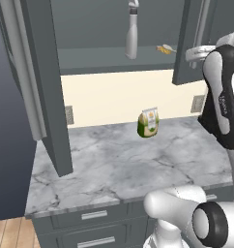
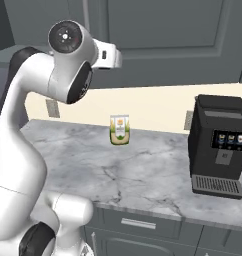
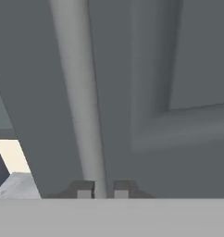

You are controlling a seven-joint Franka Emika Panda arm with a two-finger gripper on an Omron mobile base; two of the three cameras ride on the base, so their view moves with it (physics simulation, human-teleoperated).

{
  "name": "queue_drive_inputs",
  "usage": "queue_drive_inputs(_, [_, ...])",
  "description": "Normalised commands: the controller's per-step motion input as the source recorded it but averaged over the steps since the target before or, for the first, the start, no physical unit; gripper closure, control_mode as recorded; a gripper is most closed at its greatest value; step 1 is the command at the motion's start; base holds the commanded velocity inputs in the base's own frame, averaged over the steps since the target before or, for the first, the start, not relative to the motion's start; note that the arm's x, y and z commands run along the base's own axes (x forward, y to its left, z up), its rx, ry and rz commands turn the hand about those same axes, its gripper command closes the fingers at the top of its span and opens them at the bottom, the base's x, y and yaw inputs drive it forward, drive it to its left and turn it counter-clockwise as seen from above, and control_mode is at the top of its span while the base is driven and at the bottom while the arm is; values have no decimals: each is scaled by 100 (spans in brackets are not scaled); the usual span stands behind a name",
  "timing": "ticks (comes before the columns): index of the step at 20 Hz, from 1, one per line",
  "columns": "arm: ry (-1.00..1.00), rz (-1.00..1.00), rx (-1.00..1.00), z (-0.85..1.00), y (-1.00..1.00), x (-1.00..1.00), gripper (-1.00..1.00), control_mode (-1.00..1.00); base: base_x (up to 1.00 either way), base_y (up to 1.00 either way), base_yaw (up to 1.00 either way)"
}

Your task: Pick the spray and dish brush from the cabinet and place them on the counter.

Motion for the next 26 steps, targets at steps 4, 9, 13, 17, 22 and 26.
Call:
queue_drive_inputs(4, [7, 9, 6, -46, -56, -60, 100, -100, 0, 0, 0])
queue_drive_inputs(9, [1, 8, 7, -8, -57, -41, 100, -100, 0, 0, 0])
queue_drive_inputs(13, [2, 2, 1, -5, 7, -5, 100, -100, 0, 0, 0])
queue_drive_inputs(17, [-1, 0, 0, 0, 6, -12, 100, -100, 0, 0, 0])
queue_drive_inputs(22, [-1, 0, -3, 1, 19, -13, -100, -100, 0, 0, 0])
queue_drive_inputs(26, [-6, -5, -17, 20, 58, -34, -100, -100, 0, 0, 0])
